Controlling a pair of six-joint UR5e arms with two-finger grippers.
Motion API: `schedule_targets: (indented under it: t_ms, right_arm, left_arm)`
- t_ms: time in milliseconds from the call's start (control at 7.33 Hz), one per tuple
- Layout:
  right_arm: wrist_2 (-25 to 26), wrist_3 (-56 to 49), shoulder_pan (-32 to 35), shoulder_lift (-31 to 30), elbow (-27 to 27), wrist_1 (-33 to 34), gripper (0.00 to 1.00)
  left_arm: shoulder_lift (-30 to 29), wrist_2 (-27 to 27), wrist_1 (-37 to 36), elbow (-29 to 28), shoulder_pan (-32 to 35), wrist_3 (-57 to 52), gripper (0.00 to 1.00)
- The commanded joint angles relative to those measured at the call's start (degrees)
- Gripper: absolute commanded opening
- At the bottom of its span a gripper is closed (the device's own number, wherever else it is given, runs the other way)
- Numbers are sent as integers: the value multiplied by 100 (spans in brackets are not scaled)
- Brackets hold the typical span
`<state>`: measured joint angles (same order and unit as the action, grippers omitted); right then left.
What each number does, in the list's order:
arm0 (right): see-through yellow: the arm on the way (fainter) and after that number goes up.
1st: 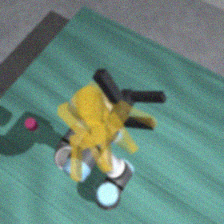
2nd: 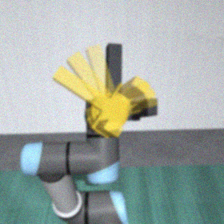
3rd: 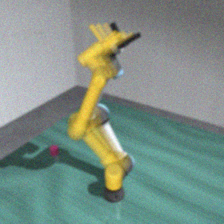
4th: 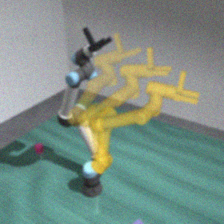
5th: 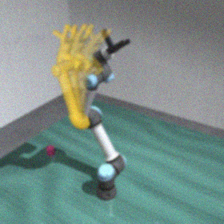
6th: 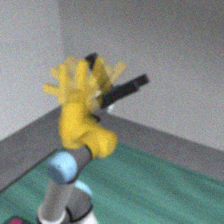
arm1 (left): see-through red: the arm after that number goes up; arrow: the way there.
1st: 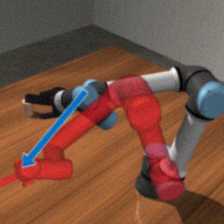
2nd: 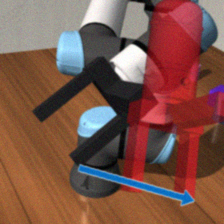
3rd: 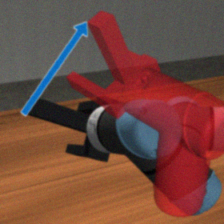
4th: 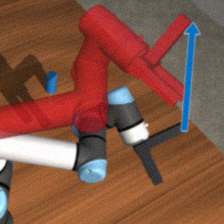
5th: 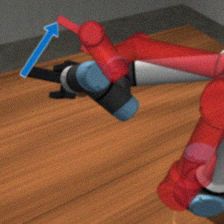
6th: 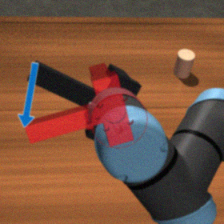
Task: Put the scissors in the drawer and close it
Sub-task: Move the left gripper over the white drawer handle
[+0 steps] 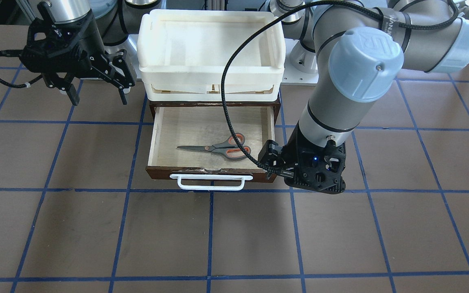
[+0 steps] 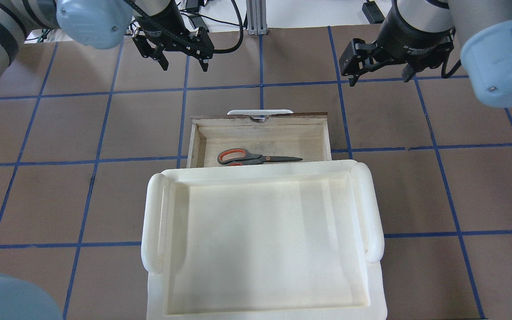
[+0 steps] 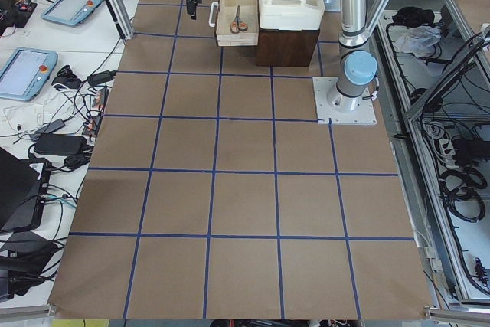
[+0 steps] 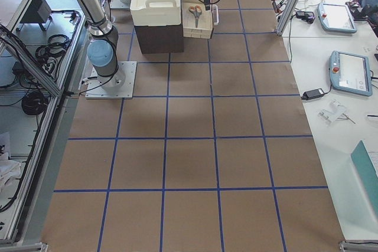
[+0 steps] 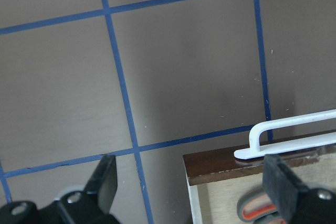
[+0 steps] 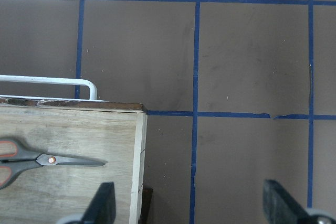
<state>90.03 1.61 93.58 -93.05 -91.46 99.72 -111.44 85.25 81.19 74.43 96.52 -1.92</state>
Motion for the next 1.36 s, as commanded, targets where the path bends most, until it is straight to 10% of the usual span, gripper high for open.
schedule_targets:
  t_ms: [0, 1227]
  right_arm:
    - [15, 85, 12, 32, -64, -74, 100]
    - [67, 437, -6, -160, -197, 13, 100]
  left_arm:
    - [-306, 139, -85, -86, 374, 208, 100]
    - [-1178, 9, -736, -210, 1140, 939, 100]
